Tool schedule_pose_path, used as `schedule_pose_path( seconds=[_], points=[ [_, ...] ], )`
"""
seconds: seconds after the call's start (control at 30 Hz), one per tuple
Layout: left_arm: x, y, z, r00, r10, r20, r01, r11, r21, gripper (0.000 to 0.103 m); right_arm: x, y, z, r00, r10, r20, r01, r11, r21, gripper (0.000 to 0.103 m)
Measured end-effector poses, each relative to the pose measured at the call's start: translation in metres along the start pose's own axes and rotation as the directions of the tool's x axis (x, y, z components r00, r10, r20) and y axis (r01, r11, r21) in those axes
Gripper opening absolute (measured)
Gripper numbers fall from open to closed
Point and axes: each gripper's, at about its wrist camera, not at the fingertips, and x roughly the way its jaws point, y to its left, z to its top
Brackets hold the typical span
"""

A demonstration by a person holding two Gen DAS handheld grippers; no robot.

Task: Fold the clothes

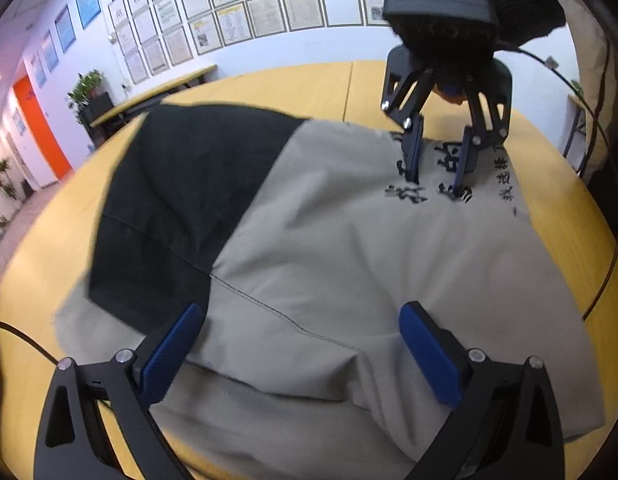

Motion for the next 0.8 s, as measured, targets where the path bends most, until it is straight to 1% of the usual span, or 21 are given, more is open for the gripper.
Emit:
schedule_pose_path(
  seconds=[0.03, 0.1, 0.13, 0.17, 0.2, 0.23, 0.27, 0.3, 0.4, 0.43, 0.47, 0.53, 0.57, 0.6, 0.63, 0.67, 0.7, 0.73, 0.77, 0.8],
  points=[
    [-0.008, -0.004, 0.006, 1.000, 0.022, 0.012, -0.022, 1.000, 0.007, 0.096, 0.001, 0.001, 0.001, 1.000, 0.003, 0.001, -0.003, 1.000, -0.013, 0.039],
    [-0.029, -0.013, 0.022, 0.995, 0.046, 0.088, -0.047, 0.999, 0.007, 0.096, 0.003, 0.002, 0.005, 1.000, 0.010, -0.001, -0.010, 0.999, -0.050, 0.039],
    [-0.039, -0.018, 0.030, 0.991, 0.054, 0.124, -0.055, 0.998, 0.008, 0.096, 0.005, 0.002, 0.007, 1.000, 0.016, 0.001, -0.016, 0.998, -0.062, 0.039],
    [-0.042, -0.024, 0.037, 0.988, 0.040, 0.146, -0.043, 0.999, 0.018, 0.096, 0.006, 0.002, 0.009, 1.000, 0.021, 0.005, -0.021, 0.997, -0.068, 0.039],
    [-0.036, -0.026, 0.044, 0.990, 0.015, 0.139, -0.020, 0.999, 0.036, 0.096, 0.006, 0.002, 0.009, 1.000, 0.028, 0.011, -0.027, 0.997, -0.070, 0.040],
    [-0.025, -0.032, 0.042, 0.995, -0.018, 0.099, 0.011, 0.998, 0.069, 0.096, 0.005, 0.000, 0.009, 0.999, 0.036, 0.017, -0.035, 0.997, -0.064, 0.040],
    [-0.008, -0.033, 0.039, 0.999, -0.035, 0.037, 0.032, 0.995, 0.092, 0.096, 0.004, -0.001, 0.009, 0.999, 0.039, 0.023, -0.038, 0.998, -0.060, 0.040],
    [0.007, -0.034, 0.035, 0.999, -0.050, -0.014, 0.051, 0.993, 0.107, 0.093, 0.003, 0.000, 0.009, 0.999, 0.036, 0.028, -0.034, 0.998, -0.057, 0.039],
    [0.017, -0.031, 0.016, 0.997, -0.074, -0.030, 0.076, 0.996, 0.054, 0.093, -0.008, -0.004, 0.013, 0.998, 0.046, 0.042, -0.046, 0.999, -0.011, 0.037],
    [0.019, -0.031, 0.011, 0.996, -0.080, -0.034, 0.081, 0.996, 0.040, 0.093, -0.017, -0.009, 0.015, 0.996, 0.051, 0.068, -0.052, 0.998, 0.017, 0.036],
    [0.019, -0.032, 0.010, 0.996, -0.076, -0.035, 0.077, 0.996, 0.044, 0.093, -0.030, -0.019, 0.019, 0.991, 0.052, 0.122, -0.060, 0.996, 0.059, 0.036],
    [0.017, -0.030, 0.007, 0.996, -0.083, -0.036, 0.084, 0.996, 0.033, 0.093, -0.057, -0.040, 0.025, 0.972, 0.048, 0.228, -0.082, 0.986, 0.142, 0.037],
    [0.016, -0.030, 0.005, 0.996, -0.085, -0.037, 0.086, 0.996, 0.030, 0.093, -0.066, -0.051, 0.029, 0.965, 0.030, 0.261, -0.078, 0.982, 0.173, 0.038],
    [0.015, -0.031, 0.002, 0.996, -0.087, -0.038, 0.088, 0.996, 0.027, 0.093, -0.070, -0.064, 0.032, 0.964, -0.004, 0.267, -0.049, 0.980, 0.192, 0.038],
    [0.014, -0.033, 0.001, 0.996, -0.085, -0.038, 0.086, 0.996, 0.023, 0.093, -0.069, -0.076, 0.036, 0.967, -0.045, 0.251, -0.006, 0.980, 0.199, 0.038],
    [0.014, -0.036, -0.001, 0.996, -0.084, -0.038, 0.084, 0.996, 0.019, 0.093, -0.061, -0.084, 0.036, 0.975, -0.084, 0.207, 0.044, 0.981, 0.191, 0.038],
    [0.014, -0.039, -0.002, 0.996, -0.082, -0.038, 0.083, 0.996, 0.015, 0.093, -0.054, -0.091, 0.035, 0.980, -0.096, 0.176, 0.061, 0.980, 0.191, 0.037],
    [0.013, -0.041, -0.003, 0.996, -0.081, -0.038, 0.081, 0.997, 0.011, 0.093, -0.046, -0.103, 0.036, 0.983, -0.093, 0.161, 0.060, 0.978, 0.199, 0.027],
    [0.011, -0.043, -0.006, 0.996, -0.080, -0.039, 0.080, 0.997, 0.007, 0.093, -0.036, -0.113, 0.038, 0.987, -0.085, 0.136, 0.057, 0.978, 0.203, 0.024],
    [0.010, -0.044, -0.008, 0.996, -0.079, -0.039, 0.079, 0.997, 0.003, 0.093, -0.022, -0.117, 0.040, 0.992, -0.078, 0.095, 0.059, 0.980, 0.192, 0.024]
  ],
)
